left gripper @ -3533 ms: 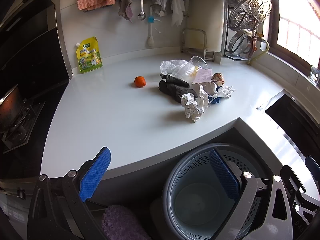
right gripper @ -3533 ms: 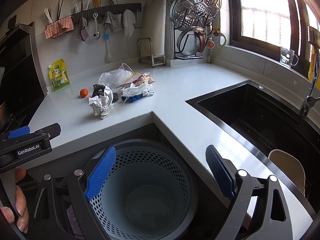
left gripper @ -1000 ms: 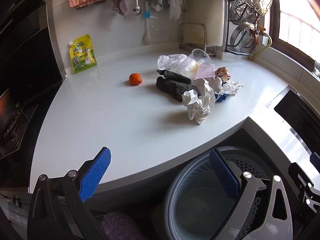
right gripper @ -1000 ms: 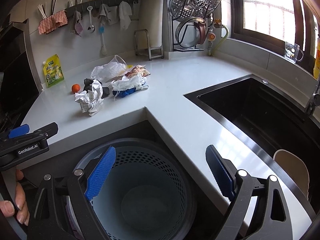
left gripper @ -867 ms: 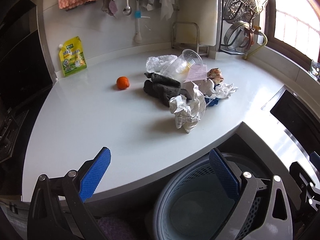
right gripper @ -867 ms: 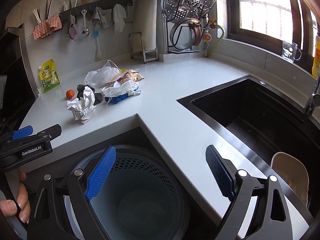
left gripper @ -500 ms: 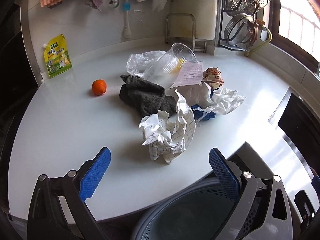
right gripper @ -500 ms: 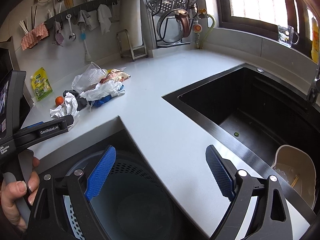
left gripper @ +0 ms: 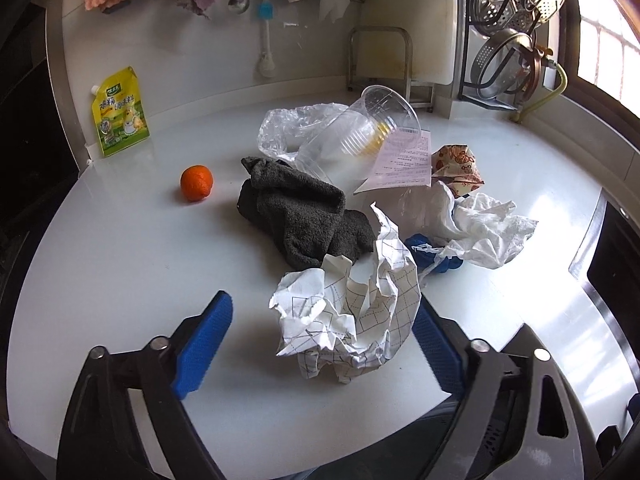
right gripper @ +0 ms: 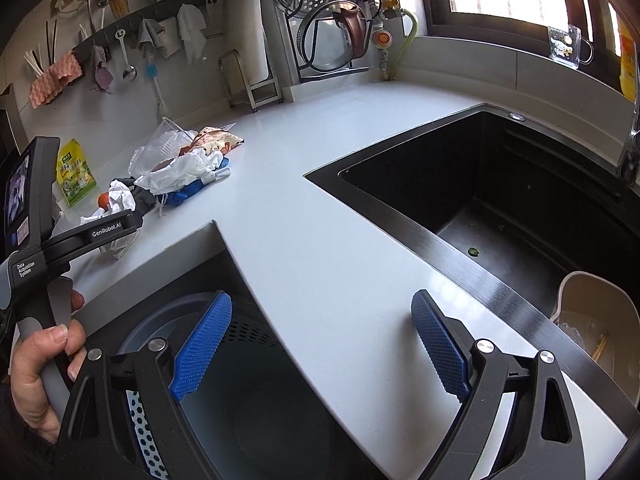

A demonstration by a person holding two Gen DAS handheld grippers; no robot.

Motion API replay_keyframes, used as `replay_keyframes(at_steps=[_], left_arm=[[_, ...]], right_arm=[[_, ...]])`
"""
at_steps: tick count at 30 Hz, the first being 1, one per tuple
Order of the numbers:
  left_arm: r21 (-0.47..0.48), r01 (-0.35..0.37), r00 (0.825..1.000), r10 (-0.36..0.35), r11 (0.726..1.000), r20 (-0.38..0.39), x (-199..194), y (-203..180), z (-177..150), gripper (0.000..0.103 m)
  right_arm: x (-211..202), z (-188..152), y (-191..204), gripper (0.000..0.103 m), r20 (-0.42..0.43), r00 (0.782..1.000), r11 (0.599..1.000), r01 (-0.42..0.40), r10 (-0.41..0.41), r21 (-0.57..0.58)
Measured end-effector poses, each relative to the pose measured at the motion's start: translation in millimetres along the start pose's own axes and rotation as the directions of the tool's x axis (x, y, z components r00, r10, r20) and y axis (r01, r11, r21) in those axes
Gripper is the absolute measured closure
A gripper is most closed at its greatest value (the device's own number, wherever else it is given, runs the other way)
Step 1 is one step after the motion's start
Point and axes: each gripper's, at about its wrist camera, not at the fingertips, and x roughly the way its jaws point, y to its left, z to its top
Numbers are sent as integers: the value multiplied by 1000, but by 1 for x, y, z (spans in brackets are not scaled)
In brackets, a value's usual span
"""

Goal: Collect trash
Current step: 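Reach the left tool to the crumpled white paper and close on it, then grasp the white tissue with the right tool while the left tool holds the paper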

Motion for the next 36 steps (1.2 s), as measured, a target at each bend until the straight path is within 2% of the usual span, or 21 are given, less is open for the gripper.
replay_keyframes(at_steps=[5, 6, 7, 12, 17, 21, 27, 36], left_arm=[[1, 46, 999, -46, 999, -28, 10, 4, 0, 50], [4, 48, 998, -48, 999, -28, 9, 4, 0, 60], [7, 53, 998, -53, 999, -30, 9, 5, 0, 63], [15, 68, 998, -68, 998, -16, -1, 13, -2, 66], [60, 52, 998, -53, 997, 21, -19, 21, -4, 66], [87, 35, 998, -39, 996, 46, -31, 29, -6, 66], [109, 16, 997, -24, 994, 71, -40, 37, -8, 66], [105, 28, 997, -34, 994, 62, -38, 45, -10, 66]], right_arm=[[0, 0, 4, 16, 1, 1000, 1000, -3, 3, -15], [1, 1, 5, 16, 1, 1000, 1000, 0, 0, -19], [1, 1, 6, 16, 1, 1000, 1000, 3, -3, -23], [2, 5, 14, 16, 4, 1000, 999, -4, 4, -47], [6, 20, 29, 16, 9, 1000, 996, -17, 18, -83], [13, 42, 44, 16, 14, 998, 994, -61, 63, -92], [31, 81, 72, 16, 28, 996, 990, -85, 88, -114], [90, 121, 101, 16, -61, 993, 988, -108, 101, -109]])
